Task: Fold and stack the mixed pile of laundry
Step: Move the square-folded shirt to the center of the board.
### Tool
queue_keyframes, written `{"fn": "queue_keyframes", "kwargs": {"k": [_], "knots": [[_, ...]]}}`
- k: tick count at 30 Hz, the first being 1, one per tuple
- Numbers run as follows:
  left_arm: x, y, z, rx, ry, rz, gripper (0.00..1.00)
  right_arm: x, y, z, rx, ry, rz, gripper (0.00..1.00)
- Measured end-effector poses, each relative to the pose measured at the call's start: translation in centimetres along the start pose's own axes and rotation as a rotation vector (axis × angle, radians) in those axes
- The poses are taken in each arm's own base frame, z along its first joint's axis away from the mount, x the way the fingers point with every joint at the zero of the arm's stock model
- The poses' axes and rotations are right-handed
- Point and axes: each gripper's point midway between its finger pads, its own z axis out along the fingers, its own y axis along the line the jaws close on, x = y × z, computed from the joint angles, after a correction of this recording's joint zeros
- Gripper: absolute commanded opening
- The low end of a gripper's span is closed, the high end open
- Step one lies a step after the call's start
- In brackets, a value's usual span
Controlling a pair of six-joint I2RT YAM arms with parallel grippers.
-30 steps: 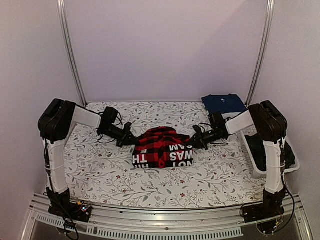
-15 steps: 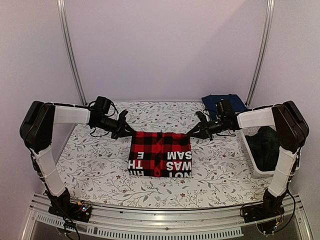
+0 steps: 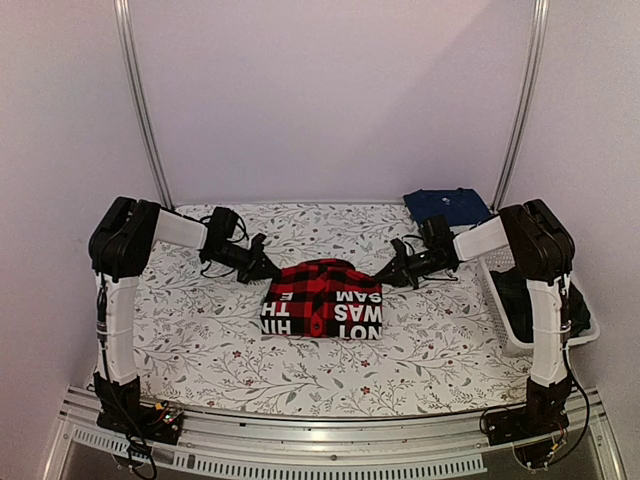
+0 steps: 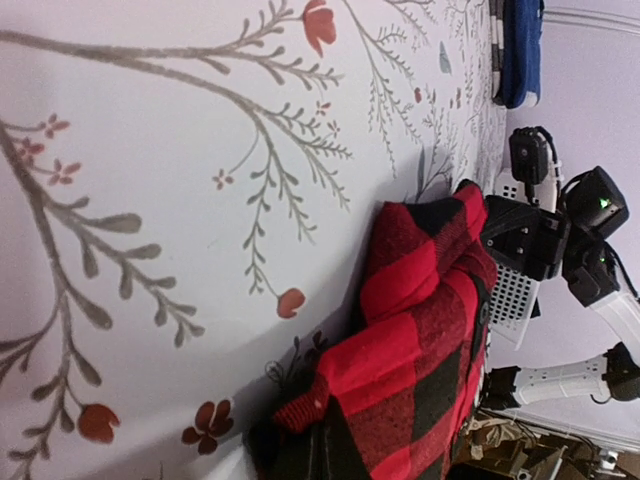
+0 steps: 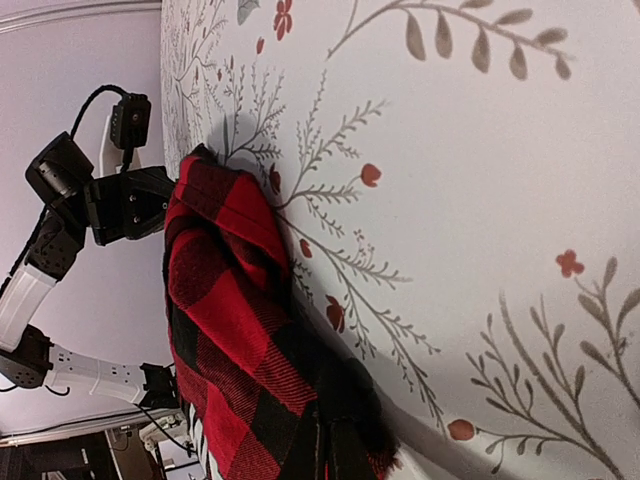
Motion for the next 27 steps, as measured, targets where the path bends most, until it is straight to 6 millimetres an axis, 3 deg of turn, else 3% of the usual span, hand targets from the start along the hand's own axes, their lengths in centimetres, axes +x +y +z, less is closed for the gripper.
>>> {"fn": "queue_keyframes", "kwargs": {"k": [5,8,10,13,15,16,19,20,22,24,27], "knots": [[-0.6,-0.3,-0.2,0.001,-0.004,0.030,0.02,-0.1,0.0,0.4,-0.002,0.003,-0.011,0.00],[-0.2,0.0,-0.3,-0.020,0.008,0.062,0.02,0.9,0.1,1.0,0.003,0.028,-0.035,0.00],[0.5,0.3,-0.4,-0.044,0.023,0.087,0.02,2.5,0.0,1.3,0.009,0.052,-0.046,0.00],[2.3,0.7,-1.2,-0.077,0.049,0.109,0.04,7.2,0.2,1.4,0.016,0.123,-0.056,0.00],[4.0,1.0,-1.9,-0.105,0.065,0.110,0.13,10.3,0.4,1.2,0.021,0.165,-0.060,0.00],[4.6,1.1,-2.3,-0.117,0.069,0.111,0.23,11.9,0.3,0.9,0.025,0.188,-0.053,0.05],[5.8,1.3,-3.5,-0.153,0.072,0.115,0.55,15.8,0.5,-0.3,0.027,0.246,-0.027,0.33],[5.8,1.0,-4.0,-0.169,0.058,0.114,0.59,16.5,0.7,-0.7,0.029,0.259,-0.013,0.43],[5.4,0.3,-4.9,-0.192,0.032,0.129,0.73,17.1,1.9,-1.9,0.026,0.267,-0.026,0.57],[4.6,-1.3,-6.0,-0.223,-0.008,0.151,0.83,17.0,3.8,-3.3,0.018,0.252,-0.076,0.57],[3.4,-5.3,-7.5,-0.251,-0.086,0.229,0.88,15.4,6.8,-5.5,0.005,0.198,-0.173,0.52]]}}
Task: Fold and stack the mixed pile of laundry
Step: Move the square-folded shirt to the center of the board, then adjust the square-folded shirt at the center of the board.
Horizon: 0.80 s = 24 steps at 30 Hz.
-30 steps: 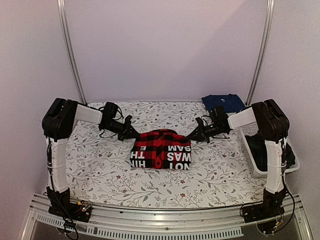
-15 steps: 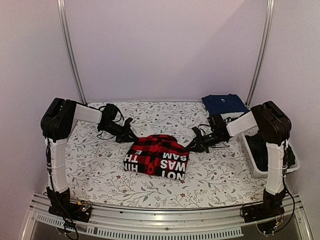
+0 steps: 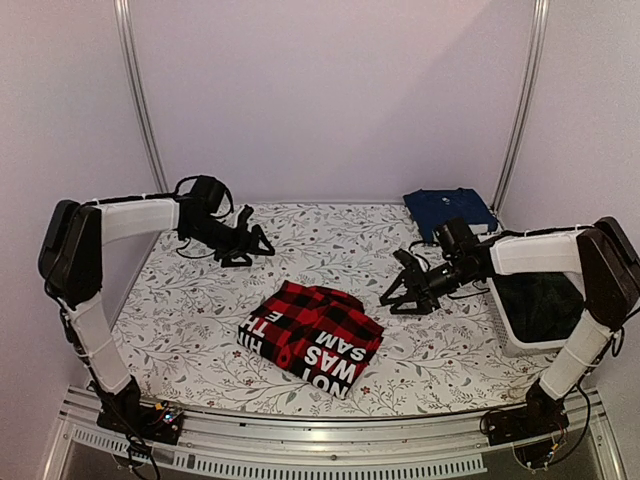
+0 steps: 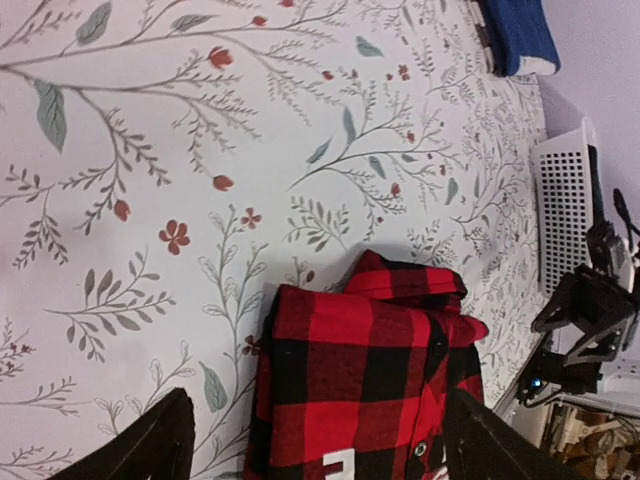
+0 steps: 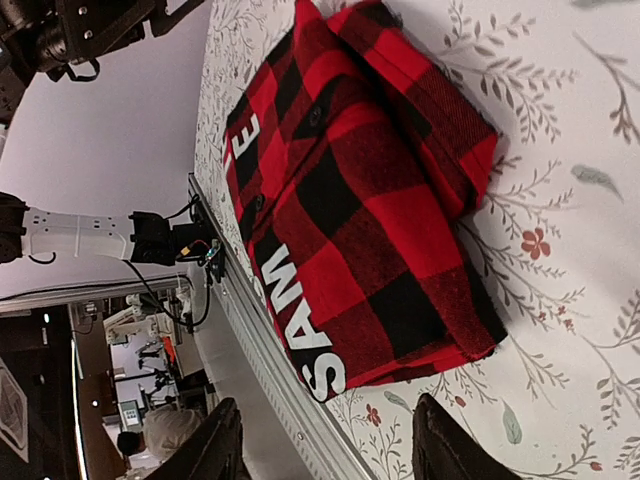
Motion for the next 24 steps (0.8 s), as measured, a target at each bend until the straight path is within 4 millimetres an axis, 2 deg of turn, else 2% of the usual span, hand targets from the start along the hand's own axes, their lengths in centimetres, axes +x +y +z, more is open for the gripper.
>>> {"fn": "queue_keyframes", "kwargs": {"k": [3,6,9,11,13,18,20,24], "knots": [[-0.6,-5.9,-0.9,0.026,-0.040,0.112,0.89,-3.0,1.7,-1.9,0.006,-0.073,-0.081,0.42],[0.3,-12.1,0.0,0.053,-0.037,0.287,0.92,-6.6,3.1,-2.2,-0.005,-0.109,-0.139,0.39],[2.6,-14.8,1.7,0.031,-0.031,0.484,0.96,-9.0,3.3,-1.1,-0.020,-0.108,-0.164,0.34],[3.9,-15.1,3.0,0.012,-0.032,0.614,0.97,-10.2,2.9,0.4,-0.032,-0.084,-0.164,0.33],[4.9,-14.5,4.0,-0.004,-0.021,0.725,0.95,-10.6,2.1,2.2,-0.041,-0.049,-0.152,0.31],[4.7,-13.1,6.2,-0.025,0.017,1.002,0.82,-9.4,-0.3,6.0,-0.055,0.047,-0.091,0.24],[4.7,-12.6,7.5,-0.023,0.045,1.086,0.77,-9.0,-0.9,6.9,-0.059,0.071,-0.069,0.21],[6.0,-10.8,10.0,-0.003,0.131,1.218,0.66,-9.4,-1.2,7.9,-0.072,0.088,-0.056,0.19]]}}
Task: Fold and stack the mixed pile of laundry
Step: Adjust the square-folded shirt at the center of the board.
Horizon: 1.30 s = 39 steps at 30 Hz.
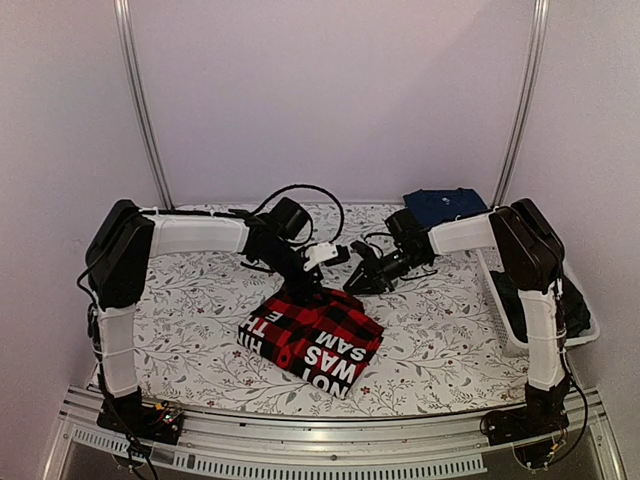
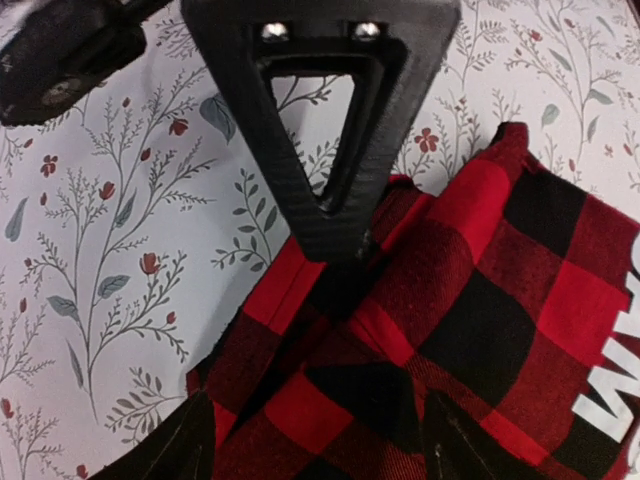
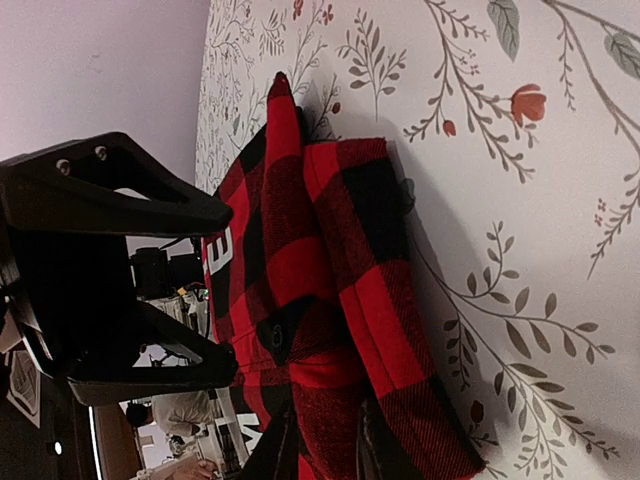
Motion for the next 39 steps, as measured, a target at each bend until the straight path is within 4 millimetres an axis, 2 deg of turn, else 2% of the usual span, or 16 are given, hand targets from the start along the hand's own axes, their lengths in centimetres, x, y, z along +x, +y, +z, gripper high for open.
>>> {"fn": "queue_keyframes", "kwargs": {"k": [6,8,9,12,16,20,27,32,35,36,39], "knots": [[2.3,-1.0,1.8,0.051,0.046,0.118,0.50,-0.9,-1.0,0.9,-0.005,0.009,0.015,0.15],[2.6,-1.1,2.2,0.054,0.051,0.148,0.48,-0.8,-1.7,1.3,0.001,0.019,0.031,0.14],[3.0,-1.1,3.0,0.059,0.059,0.181,0.45,-0.3,-3.2,1.9,0.021,0.037,0.070,0.13],[3.2,-1.1,3.4,0.059,0.062,0.197,0.38,0.0,-3.8,2.2,0.026,0.049,0.083,0.12],[3.1,-1.3,3.9,0.053,0.065,0.230,0.21,0.0,-3.9,2.2,0.027,0.054,0.073,0.12],[2.8,-1.8,4.1,0.043,0.072,0.266,0.00,0.1,-3.9,2.2,0.028,0.057,0.063,0.12],[2.0,-2.2,3.6,0.026,0.072,0.272,0.00,0.1,-4.0,2.2,0.029,0.058,0.052,0.11],[0.3,-1.7,2.4,-0.001,0.035,0.275,0.00,0.3,-4.2,2.3,0.024,0.059,0.048,0.11],[-1.0,-1.3,1.9,-0.016,0.007,0.282,0.35,0.4,-4.2,2.3,0.017,0.059,0.046,0.10],[-1.2,-1.2,1.7,-0.018,0.001,0.286,0.43,0.5,-4.2,2.3,0.014,0.060,0.045,0.10],[-1.8,-1.1,1.5,-0.019,-0.011,0.298,0.54,0.6,-4.1,2.3,0.010,0.062,0.044,0.10]]}}
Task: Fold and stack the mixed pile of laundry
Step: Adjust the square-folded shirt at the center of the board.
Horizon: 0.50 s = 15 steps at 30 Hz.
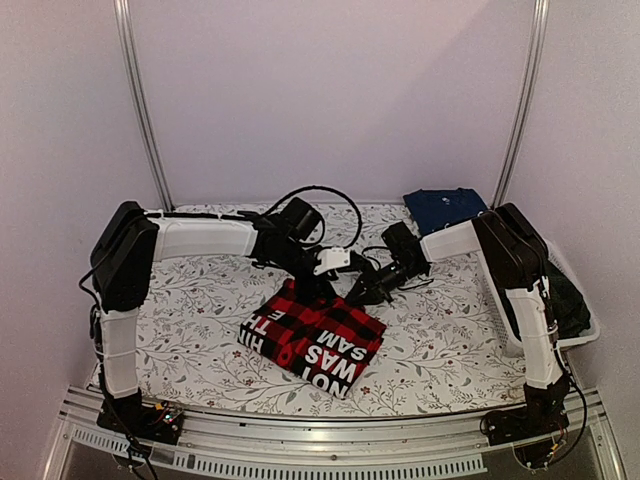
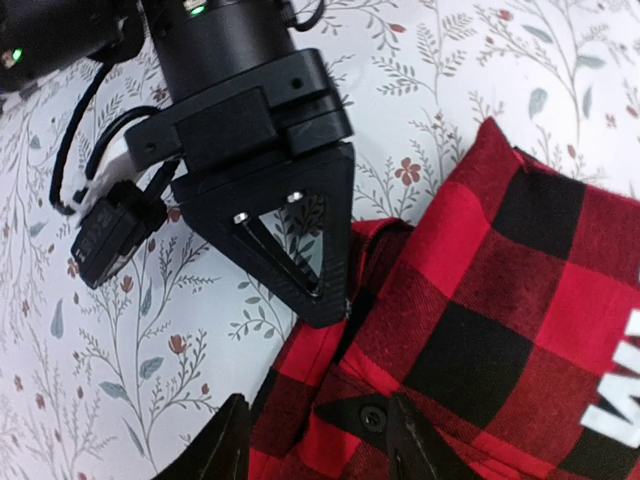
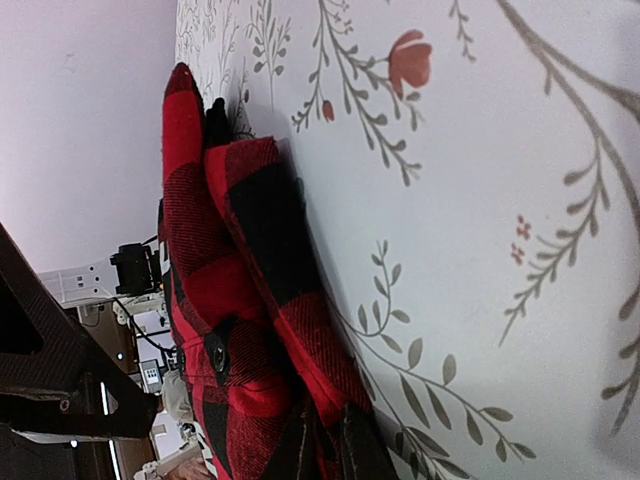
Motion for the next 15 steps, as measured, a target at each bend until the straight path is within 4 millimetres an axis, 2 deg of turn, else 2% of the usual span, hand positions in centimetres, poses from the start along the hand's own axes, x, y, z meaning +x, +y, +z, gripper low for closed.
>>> {"fn": "queue_keyframes", "kwargs": {"k": [6,10,12,15], "knots": [[0.9,-0.8,0.9,0.037,0.015,0.005,0.56,0.0,0.0,0.0,0.000,-0.001,-0.001,0.10],[2.6,-1.8,2.4,0.072,0.050,-0.009,0.54,0.0,0.0,0.0,0.000,0.000,0.000,0.09],[3.4,-2.1,3.4,0.086,0.064,-0.016,0.49,0.0,0.0,0.0,0.000,-0.001,0.000,0.09],[3.2,-1.8,3.9,0.090,0.059,-0.013,0.27,0.0,0.0,0.0,0.000,-0.001,0.000,0.09]]}}
